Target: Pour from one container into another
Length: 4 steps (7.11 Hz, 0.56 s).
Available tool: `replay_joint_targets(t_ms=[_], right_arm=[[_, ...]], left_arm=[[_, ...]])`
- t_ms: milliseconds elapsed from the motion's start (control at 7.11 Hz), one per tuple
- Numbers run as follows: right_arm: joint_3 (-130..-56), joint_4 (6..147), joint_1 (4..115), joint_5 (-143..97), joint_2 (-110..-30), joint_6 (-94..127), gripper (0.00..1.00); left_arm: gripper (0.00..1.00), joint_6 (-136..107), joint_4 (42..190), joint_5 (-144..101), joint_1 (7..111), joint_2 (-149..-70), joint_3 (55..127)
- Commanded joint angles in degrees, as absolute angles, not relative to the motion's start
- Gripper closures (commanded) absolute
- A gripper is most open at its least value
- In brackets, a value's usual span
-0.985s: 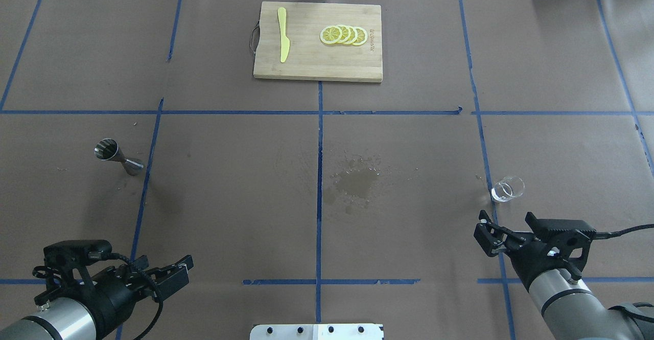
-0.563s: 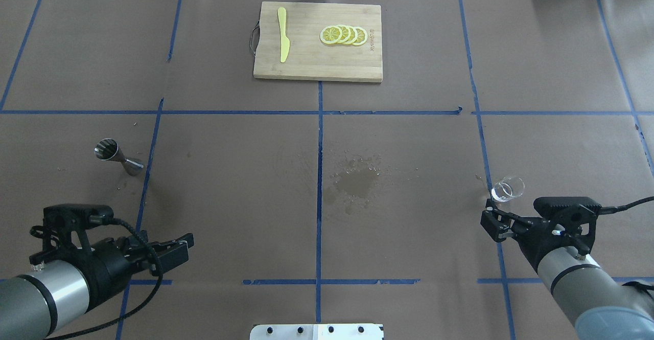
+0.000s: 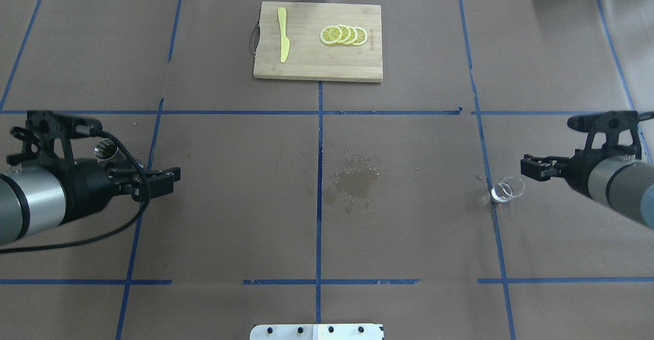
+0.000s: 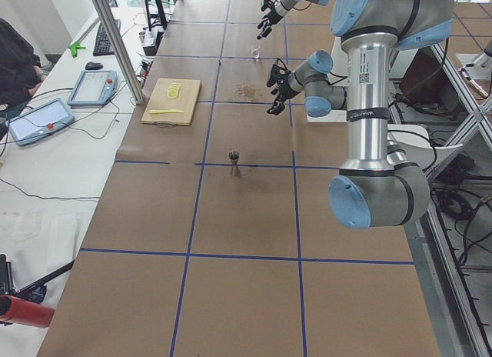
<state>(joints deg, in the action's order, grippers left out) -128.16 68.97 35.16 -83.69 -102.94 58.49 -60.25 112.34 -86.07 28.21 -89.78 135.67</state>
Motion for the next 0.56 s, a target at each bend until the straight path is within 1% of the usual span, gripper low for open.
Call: replay_joint_targets(t_ms=[0, 141, 281, 422], right_arm=[[-120.19, 69.08, 54.23, -107.38, -97.23, 43.48, 0.00], [-115.71, 69.34, 61.54, -115.76, -95.99, 34.89, 0.00], [-112.36, 72.39, 66.31, -121.67, -95.54, 25.84, 0.00], [-111.28, 78.25, 69.23, -122.77, -94.75, 18.44, 0.00]], left_arm=[[0.00, -43.60, 110.39, -102.05, 45.52, -92.46, 130.29], [0.00, -32.54, 110.39, -107.96, 53.10, -92.63, 125.47], [0.00, -21.38, 110.39, -113.67, 62.14, -93.42, 118.46], [0.00, -13.96, 110.30, -117.56, 67.45, -94.04, 112.99]])
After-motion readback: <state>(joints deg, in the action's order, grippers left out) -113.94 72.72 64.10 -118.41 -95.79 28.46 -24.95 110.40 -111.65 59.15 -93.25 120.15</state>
